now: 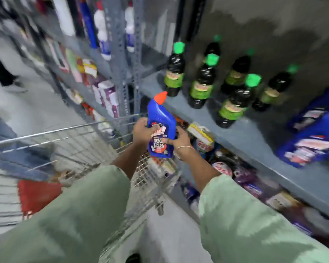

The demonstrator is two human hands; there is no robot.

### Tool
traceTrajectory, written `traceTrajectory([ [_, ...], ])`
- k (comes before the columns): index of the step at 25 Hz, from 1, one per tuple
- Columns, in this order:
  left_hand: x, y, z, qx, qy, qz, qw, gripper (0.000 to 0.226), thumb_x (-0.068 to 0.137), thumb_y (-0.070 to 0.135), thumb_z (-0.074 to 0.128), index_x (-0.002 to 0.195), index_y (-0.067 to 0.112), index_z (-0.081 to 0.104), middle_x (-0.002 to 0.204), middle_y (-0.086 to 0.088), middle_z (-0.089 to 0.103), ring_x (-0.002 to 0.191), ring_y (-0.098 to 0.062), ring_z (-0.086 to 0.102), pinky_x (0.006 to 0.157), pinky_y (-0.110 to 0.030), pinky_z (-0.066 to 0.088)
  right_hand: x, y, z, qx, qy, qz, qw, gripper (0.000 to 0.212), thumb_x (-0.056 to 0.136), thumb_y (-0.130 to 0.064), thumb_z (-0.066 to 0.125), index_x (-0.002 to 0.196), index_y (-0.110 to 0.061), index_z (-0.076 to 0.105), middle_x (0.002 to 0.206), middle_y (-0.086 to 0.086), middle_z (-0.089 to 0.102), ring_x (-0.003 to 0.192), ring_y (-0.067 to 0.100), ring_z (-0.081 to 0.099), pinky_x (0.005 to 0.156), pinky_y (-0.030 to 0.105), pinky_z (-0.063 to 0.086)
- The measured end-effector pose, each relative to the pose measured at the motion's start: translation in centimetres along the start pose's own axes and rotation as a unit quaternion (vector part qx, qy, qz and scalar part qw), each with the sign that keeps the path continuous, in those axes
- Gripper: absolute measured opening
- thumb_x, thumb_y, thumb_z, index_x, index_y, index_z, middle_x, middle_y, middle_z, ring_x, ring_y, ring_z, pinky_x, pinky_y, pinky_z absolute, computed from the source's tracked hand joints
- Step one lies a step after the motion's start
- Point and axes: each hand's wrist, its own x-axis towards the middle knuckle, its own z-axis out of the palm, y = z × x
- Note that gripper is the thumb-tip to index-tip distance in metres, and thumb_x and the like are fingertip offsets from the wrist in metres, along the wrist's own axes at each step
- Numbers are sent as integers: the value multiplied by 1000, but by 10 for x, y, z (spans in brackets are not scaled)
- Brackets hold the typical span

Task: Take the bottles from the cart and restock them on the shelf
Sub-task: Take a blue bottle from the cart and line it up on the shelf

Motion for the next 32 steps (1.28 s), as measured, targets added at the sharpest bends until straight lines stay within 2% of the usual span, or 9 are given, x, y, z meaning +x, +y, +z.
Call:
traceTrajectory([
  [5, -62, 63, 118, -42, -35, 55, 997, 37, 39, 33, 73, 70, 26, 53, 79, -12, 62, 77, -25, 57, 83, -46, 50, -73, -35, -126, 7, 93, -57, 994, 49, 65, 19, 69, 107, 2, 51, 82, 3, 58, 51, -8, 57, 55, 9, 49],
  [9, -133, 92, 217, -46, -101, 93, 989, 35, 43, 31, 75, 68, 27, 51, 74, -4, 61, 72, -22, 57, 81, -43, 50, -144, -39, -227, -7, 186, -78, 979, 51, 63, 17, 71, 109, 16, 49, 91, 11, 56, 63, 3, 52, 54, 5, 46],
  [12, -182, 102, 286, -36, -168, 115, 978, 29, 55, 17, 75, 67, 26, 51, 71, 3, 61, 66, -17, 57, 77, -40, 50, -192, -27, -299, 3, 243, -84, 966, 46, 63, 24, 67, 103, 5, 51, 81, 5, 57, 53, -8, 58, 54, 6, 50],
  [16, -219, 101, 361, -5, -256, 145, 956, 28, 56, 19, 76, 76, 22, 56, 81, -6, 66, 80, -23, 62, 82, -49, 52, -237, -3, -372, -15, 328, -83, 941, 48, 62, 21, 69, 105, 10, 51, 95, 13, 57, 54, -13, 57, 61, 10, 51],
  [18, -233, 102, 388, 14, -278, 146, 949, 33, 61, 12, 79, 82, 17, 54, 83, -6, 66, 79, -22, 61, 80, -39, 53, -248, 9, -400, -30, 360, -62, 930, 48, 62, 19, 70, 105, 9, 51, 95, 12, 58, 63, -8, 58, 67, 15, 52],
  [20, -243, 100, 411, 22, -293, 135, 946, 33, 65, 2, 77, 72, 17, 48, 71, 0, 60, 70, -19, 56, 63, -14, 48, -253, 19, -421, -48, 385, -40, 921, 49, 61, 14, 73, 105, 6, 53, 93, 14, 61, 78, 11, 58, 82, 38, 55],
  [22, -242, 93, 428, 39, -296, 131, 945, 38, 65, -3, 75, 66, 19, 44, 68, 1, 57, 69, -20, 54, 59, -14, 47, -251, 29, -434, -51, 398, -32, 915, 48, 61, 14, 73, 105, 2, 55, 96, 21, 65, 86, 20, 56, 89, 52, 51],
  [25, -237, 86, 446, 52, -310, 126, 941, 34, 65, -4, 75, 80, 12, 49, 83, -8, 62, 80, -23, 59, 74, -37, 52, -242, 41, -444, -35, 408, -25, 912, 51, 61, 17, 70, 106, -2, 56, 98, 18, 65, 91, 30, 61, 90, 55, 50],
  [32, -224, 82, 465, 85, -274, 138, 948, 33, 68, 4, 74, 83, 12, 46, 84, -3, 61, 76, -19, 58, 64, -25, 47, -218, 47, -459, -5, 380, -31, 924, 47, 67, 14, 70, 109, 0, 55, 99, 13, 64, 92, 25, 60, 85, 42, 54],
])
